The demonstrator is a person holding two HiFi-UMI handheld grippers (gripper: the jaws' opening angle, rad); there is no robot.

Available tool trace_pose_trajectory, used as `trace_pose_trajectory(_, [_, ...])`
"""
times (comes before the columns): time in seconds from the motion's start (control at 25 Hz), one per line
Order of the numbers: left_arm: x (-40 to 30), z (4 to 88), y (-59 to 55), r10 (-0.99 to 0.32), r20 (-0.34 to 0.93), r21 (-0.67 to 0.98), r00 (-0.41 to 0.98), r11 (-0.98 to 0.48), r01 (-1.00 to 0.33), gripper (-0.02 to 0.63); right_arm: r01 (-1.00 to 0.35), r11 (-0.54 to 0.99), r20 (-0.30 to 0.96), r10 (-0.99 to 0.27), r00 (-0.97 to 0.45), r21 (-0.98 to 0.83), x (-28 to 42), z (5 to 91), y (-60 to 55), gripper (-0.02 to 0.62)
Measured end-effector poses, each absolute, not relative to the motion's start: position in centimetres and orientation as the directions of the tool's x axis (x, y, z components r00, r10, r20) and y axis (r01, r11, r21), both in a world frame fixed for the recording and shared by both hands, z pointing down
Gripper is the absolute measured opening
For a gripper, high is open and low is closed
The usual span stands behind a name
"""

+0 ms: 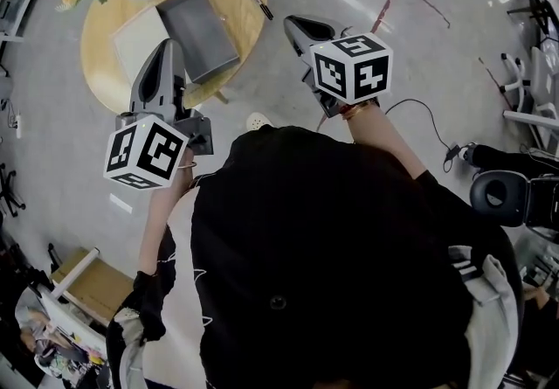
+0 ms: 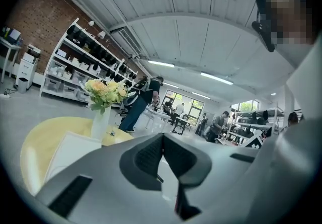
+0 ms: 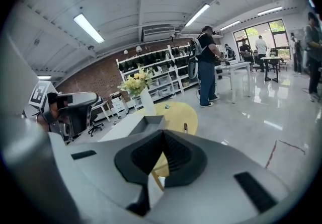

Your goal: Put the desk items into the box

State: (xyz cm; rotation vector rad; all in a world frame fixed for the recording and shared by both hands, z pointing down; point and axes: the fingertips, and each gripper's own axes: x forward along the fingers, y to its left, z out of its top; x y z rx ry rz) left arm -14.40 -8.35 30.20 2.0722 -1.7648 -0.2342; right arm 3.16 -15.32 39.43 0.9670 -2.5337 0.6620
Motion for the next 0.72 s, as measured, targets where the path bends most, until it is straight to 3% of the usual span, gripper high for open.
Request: trace_pose_trajectory(0.72, [-19.5, 28.9, -12.4, -0.985, 0.083, 0.413, 0.15, -0.102, -0.905, 0.011, -0.716, 0.648, 0.506, -0.54, -0.673, -0.26, 0.1, 41.6, -20.5, 0.005])
